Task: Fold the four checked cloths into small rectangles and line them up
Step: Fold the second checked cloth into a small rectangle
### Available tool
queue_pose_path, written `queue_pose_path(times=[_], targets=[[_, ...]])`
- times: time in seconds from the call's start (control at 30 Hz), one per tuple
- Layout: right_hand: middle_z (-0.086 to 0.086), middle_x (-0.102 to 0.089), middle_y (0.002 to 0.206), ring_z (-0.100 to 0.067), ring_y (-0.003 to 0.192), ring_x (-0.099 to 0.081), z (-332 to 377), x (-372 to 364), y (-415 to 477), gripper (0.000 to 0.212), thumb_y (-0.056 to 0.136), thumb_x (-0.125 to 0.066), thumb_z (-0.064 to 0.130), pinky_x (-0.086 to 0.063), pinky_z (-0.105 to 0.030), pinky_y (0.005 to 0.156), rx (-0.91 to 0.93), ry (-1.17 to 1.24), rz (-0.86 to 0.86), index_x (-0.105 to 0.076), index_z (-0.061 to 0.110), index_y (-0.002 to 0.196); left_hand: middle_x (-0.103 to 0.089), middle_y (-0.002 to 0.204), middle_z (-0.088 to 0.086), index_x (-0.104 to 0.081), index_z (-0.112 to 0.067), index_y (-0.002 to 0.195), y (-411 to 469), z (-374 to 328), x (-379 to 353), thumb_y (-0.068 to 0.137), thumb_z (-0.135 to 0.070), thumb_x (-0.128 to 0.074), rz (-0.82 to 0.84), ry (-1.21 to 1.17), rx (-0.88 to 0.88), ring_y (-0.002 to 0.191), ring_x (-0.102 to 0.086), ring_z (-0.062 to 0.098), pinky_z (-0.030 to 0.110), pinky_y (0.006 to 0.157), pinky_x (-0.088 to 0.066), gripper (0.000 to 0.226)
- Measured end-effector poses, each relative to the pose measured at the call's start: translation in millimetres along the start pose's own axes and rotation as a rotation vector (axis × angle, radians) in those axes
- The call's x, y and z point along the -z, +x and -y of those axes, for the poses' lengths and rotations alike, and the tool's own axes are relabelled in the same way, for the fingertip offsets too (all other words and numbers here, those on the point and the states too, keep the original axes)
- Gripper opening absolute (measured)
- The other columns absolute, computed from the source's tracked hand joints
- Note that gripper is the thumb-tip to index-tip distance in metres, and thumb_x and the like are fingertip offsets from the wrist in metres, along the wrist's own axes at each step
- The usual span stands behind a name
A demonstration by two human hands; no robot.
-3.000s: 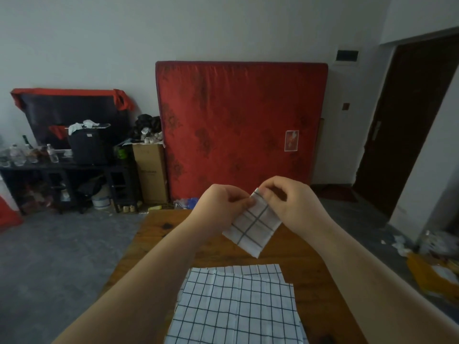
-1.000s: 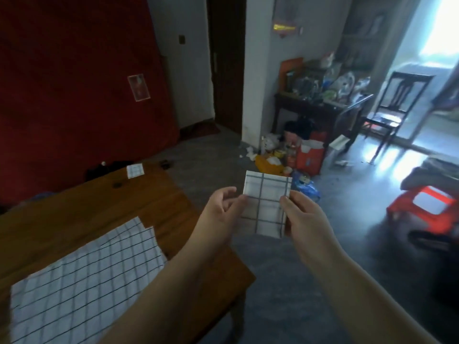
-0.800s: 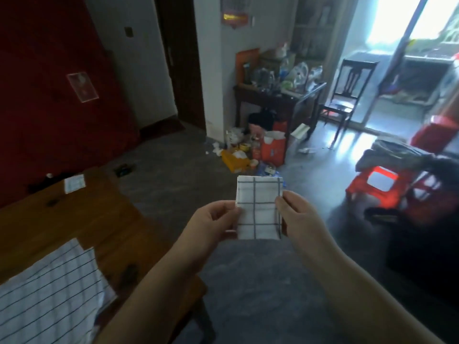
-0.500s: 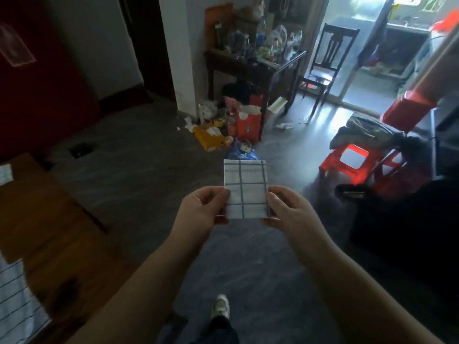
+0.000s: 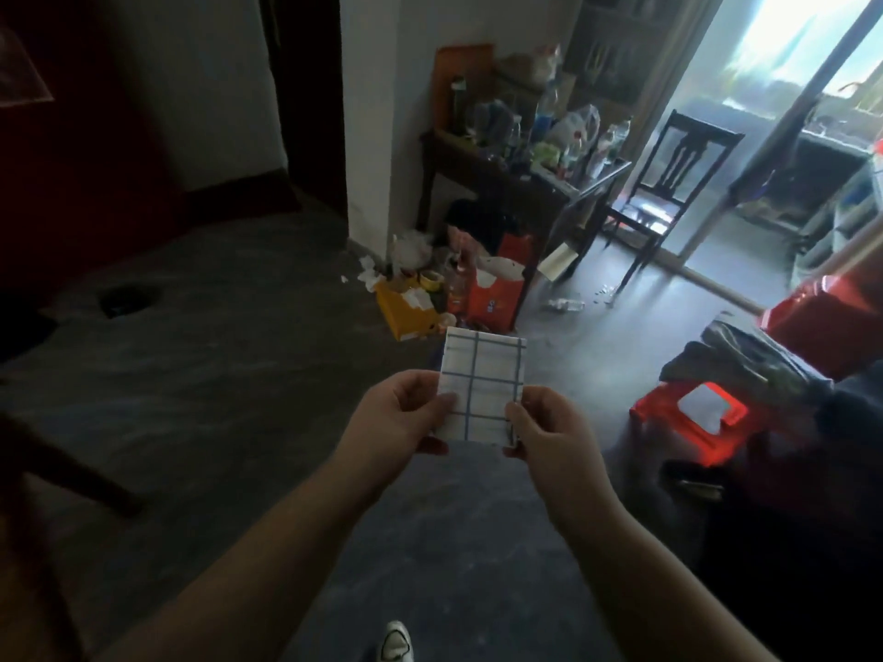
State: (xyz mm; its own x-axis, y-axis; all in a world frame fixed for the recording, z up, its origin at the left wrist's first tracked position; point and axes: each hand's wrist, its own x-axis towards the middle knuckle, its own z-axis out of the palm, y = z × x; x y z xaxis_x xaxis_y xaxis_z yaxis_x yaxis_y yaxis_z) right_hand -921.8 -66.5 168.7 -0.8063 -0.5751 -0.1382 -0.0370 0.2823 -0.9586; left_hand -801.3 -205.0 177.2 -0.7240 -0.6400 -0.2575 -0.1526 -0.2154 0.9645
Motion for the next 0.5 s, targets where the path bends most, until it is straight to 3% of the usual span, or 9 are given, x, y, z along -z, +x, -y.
queue_pose_path(times=[0.2,0.37,0.5], targets=[[-0.004,-0.076,0.096,-0.026,0.091,-0.073,39.6,-63.8,112.5,0.013,0.100,-0.064,0.014,-0.061,-0.046,0.082,0.077,0.044,0.126,-0.073,0.022,0.105,-0.078,0.092,0.000,-0.072,-0.019,0.103,89.3,-32.7,56.2,0.096,-0.016,-0.069,-0.189,0.013,0.001,0.080,-0.072,0.014,0.039,0.072,-0.062,0.009],[-0.001,-0.077,0.101,-0.029,0.098,-0.073,62.5,-125.7,204.2,0.011,0.100,-0.065,0.030,-0.057,-0.059,0.091,0.043,0.063,0.296,-0.074,0.035,0.102,-0.077,0.088,-0.003,-0.071,-0.016,0.107,166.9,-41.1,103.5,0.096,-0.015,-0.068,-0.382,-0.027,-0.013,0.076,-0.071,0.004,0.031,0.068,-0.062,0.012],[0.012,-0.076,0.094,-0.013,0.090,-0.075,76.7,-177.0,289.2,0.012,0.102,-0.060,0.027,-0.061,-0.049,0.090,0.043,0.061,0.389,-0.072,0.029,0.104,-0.075,0.075,-0.012,-0.072,-0.019,0.098,237.6,-49.2,140.6,0.097,-0.012,-0.065,-0.467,-0.045,-0.012,0.068,-0.067,-0.001,0.032,0.069,-0.061,0.010]])
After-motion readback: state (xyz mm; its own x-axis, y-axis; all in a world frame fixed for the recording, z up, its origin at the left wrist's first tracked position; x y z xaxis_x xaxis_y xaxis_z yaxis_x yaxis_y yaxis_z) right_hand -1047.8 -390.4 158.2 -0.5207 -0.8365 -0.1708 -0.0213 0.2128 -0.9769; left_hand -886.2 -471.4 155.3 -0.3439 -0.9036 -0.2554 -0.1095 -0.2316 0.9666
